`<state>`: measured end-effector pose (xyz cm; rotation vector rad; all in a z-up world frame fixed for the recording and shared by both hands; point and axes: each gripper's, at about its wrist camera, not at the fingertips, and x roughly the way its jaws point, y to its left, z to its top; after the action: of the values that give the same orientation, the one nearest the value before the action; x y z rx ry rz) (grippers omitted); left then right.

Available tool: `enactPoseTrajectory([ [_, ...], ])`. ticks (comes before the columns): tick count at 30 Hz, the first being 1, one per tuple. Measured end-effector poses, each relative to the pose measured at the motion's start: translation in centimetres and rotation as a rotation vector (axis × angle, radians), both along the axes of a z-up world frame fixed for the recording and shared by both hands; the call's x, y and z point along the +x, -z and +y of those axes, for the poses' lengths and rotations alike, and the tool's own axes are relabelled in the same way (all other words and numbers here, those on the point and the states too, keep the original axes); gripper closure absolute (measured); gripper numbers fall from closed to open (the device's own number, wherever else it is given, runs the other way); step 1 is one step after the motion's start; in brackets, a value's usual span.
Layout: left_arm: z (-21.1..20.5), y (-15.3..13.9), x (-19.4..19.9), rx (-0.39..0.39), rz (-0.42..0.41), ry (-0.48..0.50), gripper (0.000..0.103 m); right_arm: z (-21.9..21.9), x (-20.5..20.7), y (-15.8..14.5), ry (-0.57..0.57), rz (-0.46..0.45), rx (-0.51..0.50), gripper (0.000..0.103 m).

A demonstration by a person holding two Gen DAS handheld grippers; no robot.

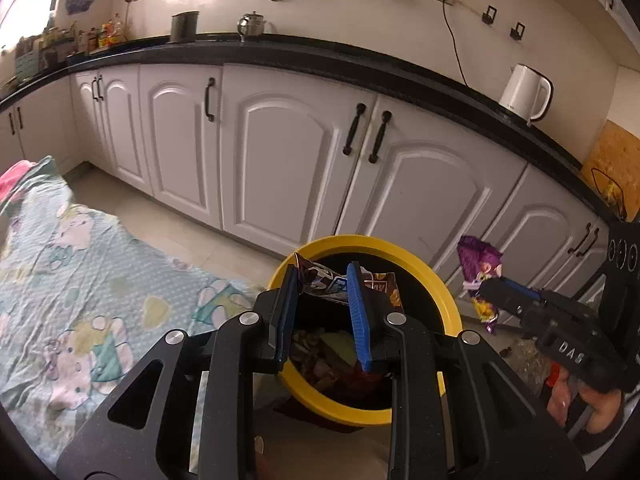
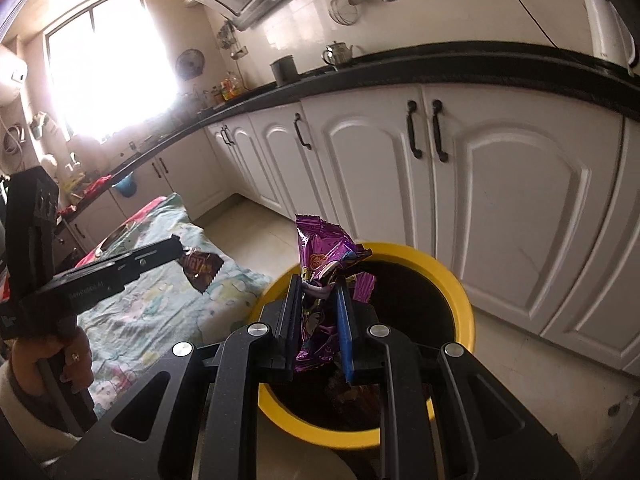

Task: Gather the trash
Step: 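Carry the brown wrapper and purple wrapper over the yellow bin while both tools open to drop them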

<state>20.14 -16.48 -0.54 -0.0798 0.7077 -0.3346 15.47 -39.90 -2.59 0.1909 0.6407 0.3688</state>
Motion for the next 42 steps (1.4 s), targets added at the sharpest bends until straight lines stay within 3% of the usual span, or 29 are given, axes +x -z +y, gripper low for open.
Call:
enactPoseTrajectory([
  [42, -5.5, 6.1, 5.7, 0.086, 0.152, 0.100, 0.081, 0.9, 1.5, 8.1, -0.001, 0.193, -0.033, 0.083],
])
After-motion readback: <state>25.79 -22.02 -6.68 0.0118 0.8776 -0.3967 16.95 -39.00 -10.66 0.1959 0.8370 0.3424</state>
